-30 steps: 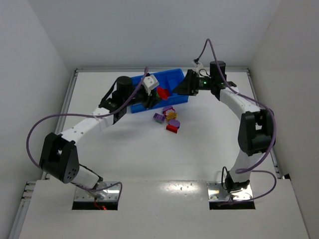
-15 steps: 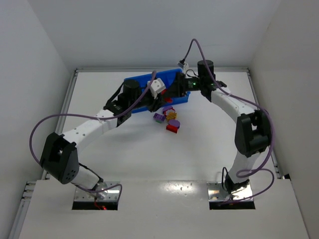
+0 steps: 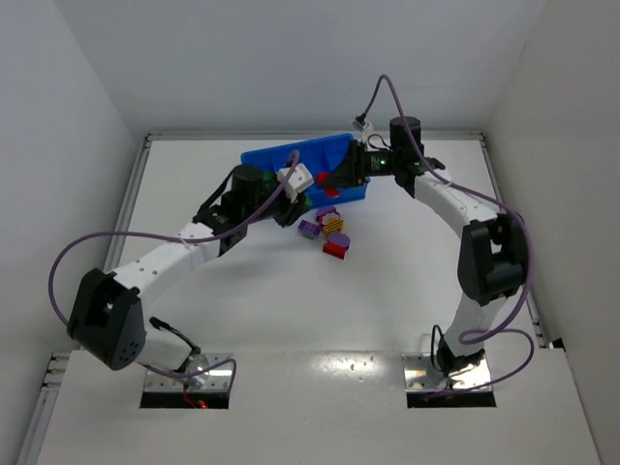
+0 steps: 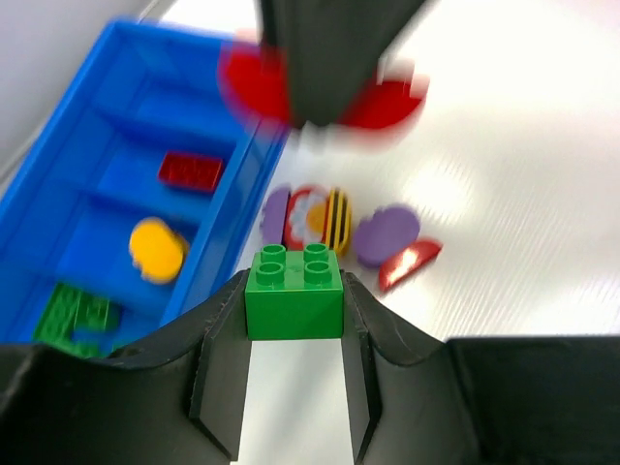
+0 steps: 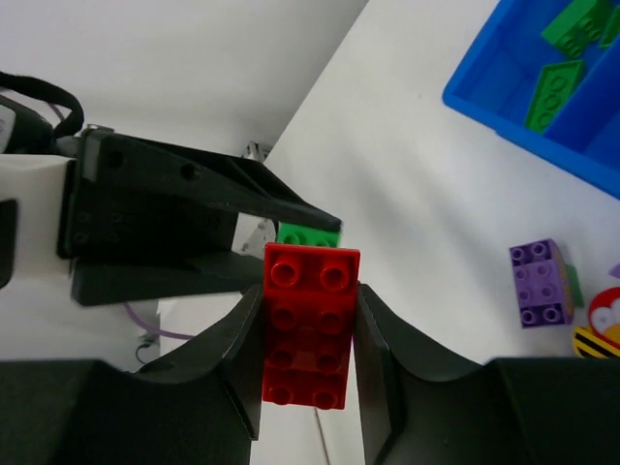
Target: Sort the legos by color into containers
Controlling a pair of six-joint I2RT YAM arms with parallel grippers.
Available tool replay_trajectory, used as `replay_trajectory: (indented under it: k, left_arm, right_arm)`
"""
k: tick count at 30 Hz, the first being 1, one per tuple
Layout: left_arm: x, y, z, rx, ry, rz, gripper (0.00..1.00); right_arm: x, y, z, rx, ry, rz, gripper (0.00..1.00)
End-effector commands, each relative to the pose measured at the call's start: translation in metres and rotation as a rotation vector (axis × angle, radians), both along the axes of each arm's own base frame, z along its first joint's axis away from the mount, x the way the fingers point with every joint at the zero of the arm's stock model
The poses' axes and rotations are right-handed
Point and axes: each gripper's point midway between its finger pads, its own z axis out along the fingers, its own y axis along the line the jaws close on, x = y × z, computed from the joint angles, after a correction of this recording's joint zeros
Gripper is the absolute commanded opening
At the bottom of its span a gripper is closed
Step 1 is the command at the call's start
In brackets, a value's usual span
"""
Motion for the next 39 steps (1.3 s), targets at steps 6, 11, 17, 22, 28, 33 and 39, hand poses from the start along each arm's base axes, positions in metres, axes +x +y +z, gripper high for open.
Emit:
replay_trajectory:
  k: [6, 11, 17, 22, 28, 33, 39]
  left_arm:
    - [0.016, 0.071, 0.003, 0.020, -0.012, 0.240, 0.00]
    - [0.087, 0.104, 0.002, 0.016, 0.118, 0.437, 0.00]
    - [0.130, 0.105, -0.053, 0.066, 0.302, 0.511, 0.12]
    - [0.146, 0.108, -0.072, 0.066, 0.343, 0.579, 0.18]
    - [0.158, 0.119, -0.093, 0.091, 0.402, 0.667, 0.33]
    - [0.162, 0.116, -0.093, 0.065, 0.439, 0.664, 0.48]
    - [0.146, 0.117, -0.042, -0.038, 0.375, 0.613, 0.91]
  right_arm:
    - [0.025, -0.027, 0.032, -0.007, -0.185, -0.081, 0.00]
    - [0.048, -0.036, 0.029, -0.085, -0.224, -0.149, 0.00]
    - [0.069, -0.038, 0.025, -0.130, -0.254, -0.194, 0.00]
    - [0.075, -0.040, 0.022, -0.148, -0.260, -0.205, 0.00]
    - [0.084, -0.041, 0.009, -0.180, -0.249, -0.222, 0.00]
    - [0.099, -0.042, 0.002, -0.241, -0.267, -0.259, 0.00]
    - [0.125, -0.037, -0.010, -0.317, -0.306, -0.318, 0.00]
